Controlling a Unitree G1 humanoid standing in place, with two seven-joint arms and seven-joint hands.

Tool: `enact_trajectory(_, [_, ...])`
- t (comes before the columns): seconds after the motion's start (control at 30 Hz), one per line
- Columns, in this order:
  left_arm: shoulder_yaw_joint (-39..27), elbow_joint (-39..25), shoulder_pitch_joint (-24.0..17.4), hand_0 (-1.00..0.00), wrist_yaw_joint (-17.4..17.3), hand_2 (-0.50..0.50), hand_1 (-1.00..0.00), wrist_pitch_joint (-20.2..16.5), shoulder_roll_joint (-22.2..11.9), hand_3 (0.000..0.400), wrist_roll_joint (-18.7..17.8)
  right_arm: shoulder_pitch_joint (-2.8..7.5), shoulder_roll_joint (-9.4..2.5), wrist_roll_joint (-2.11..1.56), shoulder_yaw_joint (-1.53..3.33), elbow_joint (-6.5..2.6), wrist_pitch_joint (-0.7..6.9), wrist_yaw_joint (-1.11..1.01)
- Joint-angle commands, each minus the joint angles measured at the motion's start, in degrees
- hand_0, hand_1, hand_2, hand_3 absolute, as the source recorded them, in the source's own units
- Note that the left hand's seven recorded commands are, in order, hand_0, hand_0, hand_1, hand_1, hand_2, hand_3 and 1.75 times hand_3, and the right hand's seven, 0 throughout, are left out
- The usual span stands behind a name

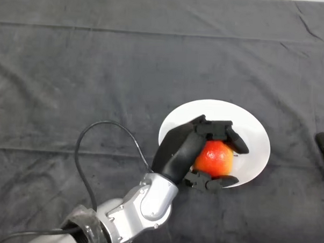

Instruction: Move the apple to the plate

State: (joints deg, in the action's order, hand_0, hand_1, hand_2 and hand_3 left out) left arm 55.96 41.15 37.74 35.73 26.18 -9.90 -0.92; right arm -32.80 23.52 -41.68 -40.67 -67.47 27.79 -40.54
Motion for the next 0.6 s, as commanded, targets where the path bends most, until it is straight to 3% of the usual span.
enact_trajectory(0.03, [1.9, 1.5, 4.0, 0.0, 1.2, 0.5, -1.0, 1.0, -0.2, 0.4, -0.6, -2.48, 1.57, 0.43, 0.0, -1.49, 0.37, 0.39])
enact_trajectory(0.17, [1.8, 0.3, 4.0, 0.0, 1.6, 0.5, -1.0, 0.7, -1.0, 0.4, -0.7, -2.51, 1.6, 0.43, -0.02, -1.58, 0.36, 0.34])
enact_trajectory(0.2, [1.7, -0.2, 3.9, 0.0, 1.7, 0.42, -0.85, 0.7, -1.3, 0.339, -0.6, -2.52, 1.61, 0.44, -0.02, -1.6, 0.36, 0.33])
enact_trajectory(0.23, [1.6, -0.6, 3.9, 0.0, 1.7, 0.08, -0.15, 0.6, -1.5, 0.061, -0.6, -2.53, 1.61, 0.44, -0.02, -1.62, 0.35, 0.32])
enact_trajectory(0.27, [1.4, -1.1, 3.7, 0.0, 1.8, 0.0, 0.0, 0.5, -1.9, 0.0, -0.5, -2.53, 1.62, 0.44, -0.02, -1.64, 0.35, 0.31])
enact_trajectory(0.6, [-2.5, -7.8, 1.9, 0.0, 0.8, 0.0, 0.0, -0.5, -6.3, 0.0, 0.1, -2.56, 1.62, 0.48, -0.03, -1.71, 0.31, 0.25])
